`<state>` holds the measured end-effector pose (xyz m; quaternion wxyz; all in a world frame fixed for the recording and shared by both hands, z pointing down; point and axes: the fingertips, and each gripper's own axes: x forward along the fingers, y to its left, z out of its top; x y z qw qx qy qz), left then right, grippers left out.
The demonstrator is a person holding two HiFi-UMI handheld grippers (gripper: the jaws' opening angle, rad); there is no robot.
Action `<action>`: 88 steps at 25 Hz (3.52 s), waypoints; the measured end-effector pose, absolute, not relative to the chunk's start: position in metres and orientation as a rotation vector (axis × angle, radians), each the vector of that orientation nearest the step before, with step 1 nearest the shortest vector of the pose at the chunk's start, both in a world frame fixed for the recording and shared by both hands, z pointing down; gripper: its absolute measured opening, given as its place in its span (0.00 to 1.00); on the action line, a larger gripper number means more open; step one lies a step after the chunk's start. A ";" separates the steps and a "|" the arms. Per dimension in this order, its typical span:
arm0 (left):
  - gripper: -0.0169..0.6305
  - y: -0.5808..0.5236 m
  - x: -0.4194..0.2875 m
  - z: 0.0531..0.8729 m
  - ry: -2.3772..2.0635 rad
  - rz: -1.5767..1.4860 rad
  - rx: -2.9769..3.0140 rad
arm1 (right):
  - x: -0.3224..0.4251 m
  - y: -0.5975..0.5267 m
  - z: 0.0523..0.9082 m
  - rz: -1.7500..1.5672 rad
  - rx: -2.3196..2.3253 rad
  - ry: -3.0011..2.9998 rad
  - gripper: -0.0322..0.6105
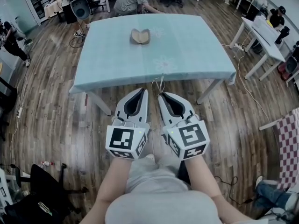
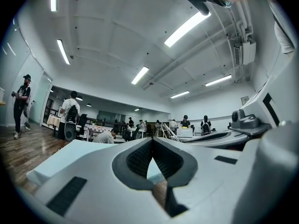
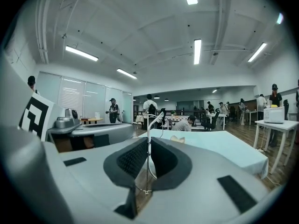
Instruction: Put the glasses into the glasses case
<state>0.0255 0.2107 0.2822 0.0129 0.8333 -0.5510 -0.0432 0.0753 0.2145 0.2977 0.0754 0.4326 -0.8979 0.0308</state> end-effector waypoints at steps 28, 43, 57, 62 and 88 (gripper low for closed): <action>0.04 0.103 -0.004 0.287 -1.752 -0.142 2.541 | 0.056 0.108 0.302 0.080 1.294 -2.673 0.09; 0.04 0.010 -0.025 0.296 -1.778 -0.148 2.503 | 0.031 0.014 0.312 0.109 1.252 -2.687 0.09; 0.04 -0.087 -0.029 0.294 -1.791 -0.108 2.480 | 0.029 -0.083 0.312 0.166 1.234 -2.686 0.09; 0.04 -0.109 -0.031 0.293 -1.810 -0.096 2.458 | 0.030 -0.105 0.311 0.177 1.215 -2.689 0.09; 0.04 -0.211 -0.072 0.327 -1.726 0.024 2.457 | -0.005 -0.210 0.348 0.344 1.265 -2.603 0.09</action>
